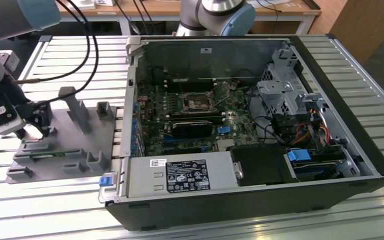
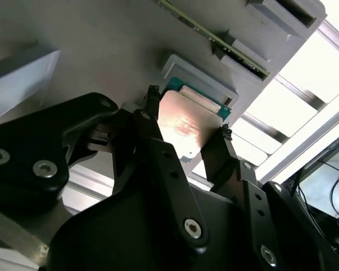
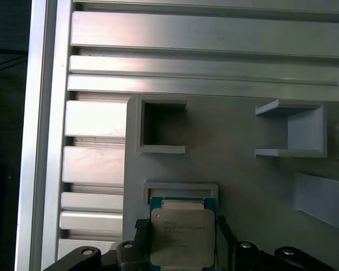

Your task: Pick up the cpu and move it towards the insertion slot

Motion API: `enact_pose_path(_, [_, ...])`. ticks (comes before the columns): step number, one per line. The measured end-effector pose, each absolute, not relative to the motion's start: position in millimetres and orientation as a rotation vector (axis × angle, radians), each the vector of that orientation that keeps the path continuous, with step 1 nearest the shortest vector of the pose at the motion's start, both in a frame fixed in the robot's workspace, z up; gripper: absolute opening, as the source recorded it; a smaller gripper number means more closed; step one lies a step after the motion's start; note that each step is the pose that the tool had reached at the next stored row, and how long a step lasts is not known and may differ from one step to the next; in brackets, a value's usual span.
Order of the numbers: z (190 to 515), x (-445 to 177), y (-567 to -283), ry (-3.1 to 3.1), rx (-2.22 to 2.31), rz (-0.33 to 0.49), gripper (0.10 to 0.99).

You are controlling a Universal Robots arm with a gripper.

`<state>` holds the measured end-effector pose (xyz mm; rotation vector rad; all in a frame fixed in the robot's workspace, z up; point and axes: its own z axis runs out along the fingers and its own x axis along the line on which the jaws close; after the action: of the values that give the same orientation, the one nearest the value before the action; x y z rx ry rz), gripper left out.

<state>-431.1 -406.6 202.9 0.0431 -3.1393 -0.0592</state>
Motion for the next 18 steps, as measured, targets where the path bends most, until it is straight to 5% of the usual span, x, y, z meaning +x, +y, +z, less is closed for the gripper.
enact_pose_path(18, [218.7,-431.3,-406.6,-3.139,0.043,-0.060,0.545])
